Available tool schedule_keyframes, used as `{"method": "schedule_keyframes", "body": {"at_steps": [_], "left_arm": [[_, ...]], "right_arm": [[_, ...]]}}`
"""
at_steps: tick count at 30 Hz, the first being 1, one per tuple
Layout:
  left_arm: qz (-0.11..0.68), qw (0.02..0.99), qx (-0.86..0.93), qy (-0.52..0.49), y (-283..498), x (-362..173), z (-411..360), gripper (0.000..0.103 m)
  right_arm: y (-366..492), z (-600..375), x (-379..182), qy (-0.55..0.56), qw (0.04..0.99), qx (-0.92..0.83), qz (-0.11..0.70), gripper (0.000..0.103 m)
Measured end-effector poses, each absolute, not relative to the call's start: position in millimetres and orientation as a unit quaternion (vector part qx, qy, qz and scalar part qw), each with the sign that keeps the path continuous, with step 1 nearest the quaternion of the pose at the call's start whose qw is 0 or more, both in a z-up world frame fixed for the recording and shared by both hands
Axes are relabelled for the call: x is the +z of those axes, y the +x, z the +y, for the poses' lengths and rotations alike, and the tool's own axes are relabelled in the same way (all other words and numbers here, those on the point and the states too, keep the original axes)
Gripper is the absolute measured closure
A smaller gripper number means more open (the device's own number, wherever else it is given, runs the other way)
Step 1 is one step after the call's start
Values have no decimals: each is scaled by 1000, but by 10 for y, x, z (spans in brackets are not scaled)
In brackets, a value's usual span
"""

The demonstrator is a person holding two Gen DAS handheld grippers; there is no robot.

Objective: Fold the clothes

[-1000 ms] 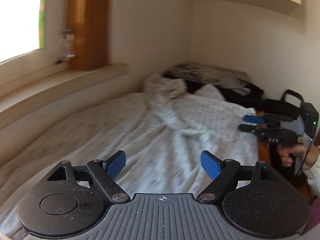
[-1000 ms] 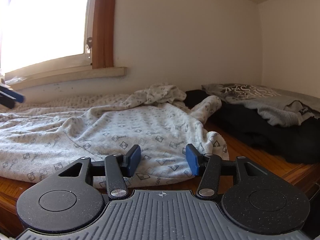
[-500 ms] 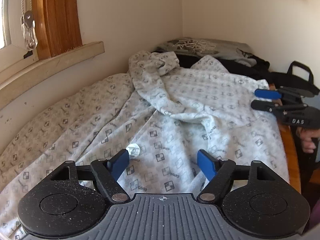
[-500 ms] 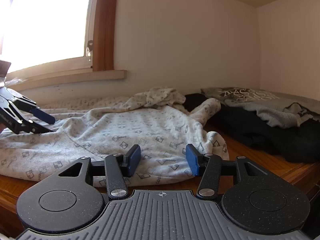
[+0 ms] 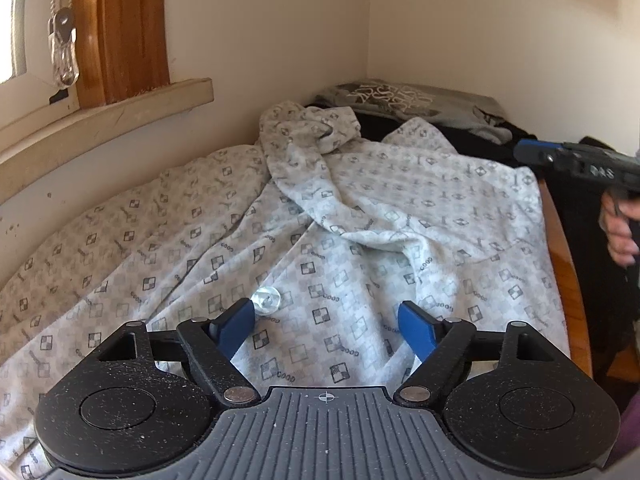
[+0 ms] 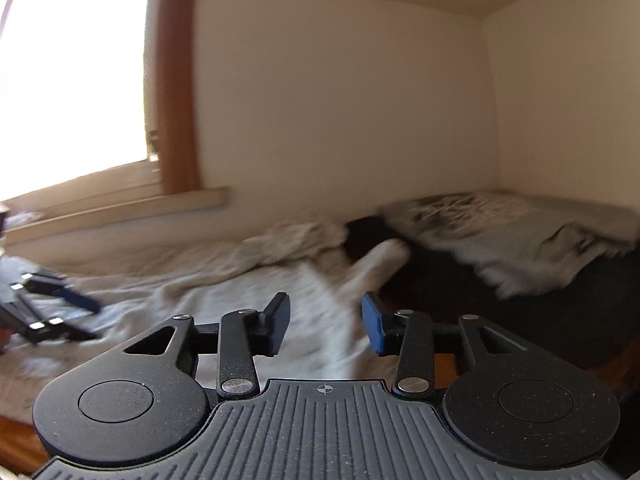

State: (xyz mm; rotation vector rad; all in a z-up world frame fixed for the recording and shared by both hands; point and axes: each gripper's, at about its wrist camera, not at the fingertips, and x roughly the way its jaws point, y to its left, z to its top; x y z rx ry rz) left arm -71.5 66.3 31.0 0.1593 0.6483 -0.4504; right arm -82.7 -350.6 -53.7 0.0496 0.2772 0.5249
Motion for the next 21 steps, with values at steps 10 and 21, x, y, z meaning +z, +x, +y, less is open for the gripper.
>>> {"method": "schedule_keyframes", "body": {"at_steps": [10, 21], "left_arm": [[317, 920, -214, 84, -715, 304, 643, 19], [295, 931, -208, 55, -635, 454, 701, 25]], "right_arm": [[-590, -3226, -539, -9, 943, 283, 175, 57], [-579, -2787, -704, -72, 927, 309, 200, 51]]}}
